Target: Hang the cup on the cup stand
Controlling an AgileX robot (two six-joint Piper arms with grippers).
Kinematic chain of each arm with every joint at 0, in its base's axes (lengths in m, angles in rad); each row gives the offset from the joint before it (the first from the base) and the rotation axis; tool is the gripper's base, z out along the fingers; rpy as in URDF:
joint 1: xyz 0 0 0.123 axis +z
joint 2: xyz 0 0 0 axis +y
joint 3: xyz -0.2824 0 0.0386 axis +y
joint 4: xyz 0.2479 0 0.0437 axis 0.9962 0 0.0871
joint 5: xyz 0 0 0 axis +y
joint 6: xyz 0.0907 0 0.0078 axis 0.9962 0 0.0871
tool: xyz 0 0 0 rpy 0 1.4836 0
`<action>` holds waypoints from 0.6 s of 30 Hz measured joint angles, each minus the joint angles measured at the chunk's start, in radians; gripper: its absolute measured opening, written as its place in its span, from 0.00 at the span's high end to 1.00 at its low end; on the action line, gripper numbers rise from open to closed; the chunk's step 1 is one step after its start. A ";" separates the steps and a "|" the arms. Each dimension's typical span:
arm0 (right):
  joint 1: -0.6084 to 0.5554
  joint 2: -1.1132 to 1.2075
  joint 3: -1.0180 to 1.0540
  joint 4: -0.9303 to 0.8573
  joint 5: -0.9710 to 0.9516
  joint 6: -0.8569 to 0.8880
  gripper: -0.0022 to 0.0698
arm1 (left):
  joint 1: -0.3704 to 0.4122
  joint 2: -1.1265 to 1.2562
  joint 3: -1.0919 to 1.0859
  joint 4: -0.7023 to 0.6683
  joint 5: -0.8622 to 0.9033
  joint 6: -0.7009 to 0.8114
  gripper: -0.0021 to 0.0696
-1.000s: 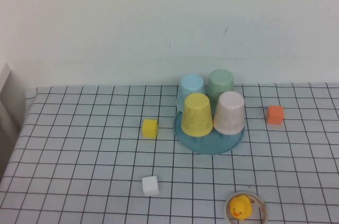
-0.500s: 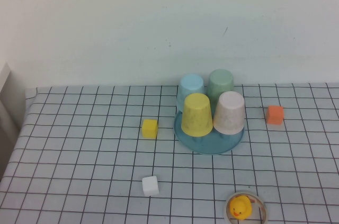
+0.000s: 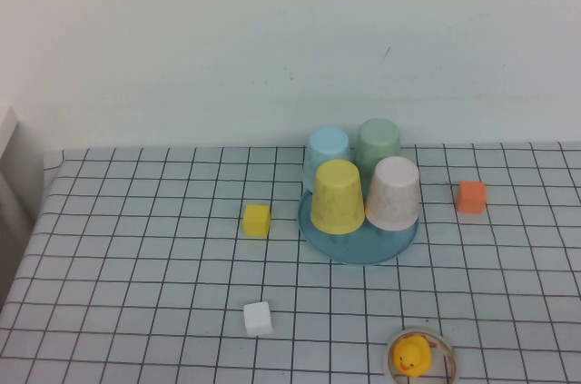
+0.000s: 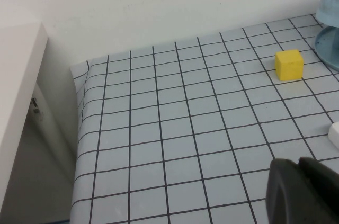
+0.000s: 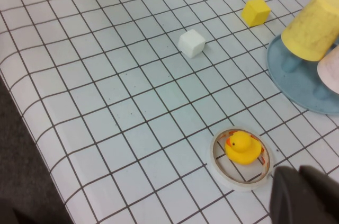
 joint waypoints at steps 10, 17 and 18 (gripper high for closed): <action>-0.145 -0.080 0.020 -0.091 -0.034 -0.025 0.97 | 0.000 0.000 0.000 0.000 0.000 -0.004 0.97; -0.507 -0.126 0.164 -0.119 -0.228 -0.025 0.97 | 0.000 -0.002 0.000 0.000 0.000 -0.004 0.97; -0.554 -0.142 0.191 -0.119 -0.259 -0.025 0.97 | 0.000 -0.002 0.000 0.000 0.000 -0.004 0.97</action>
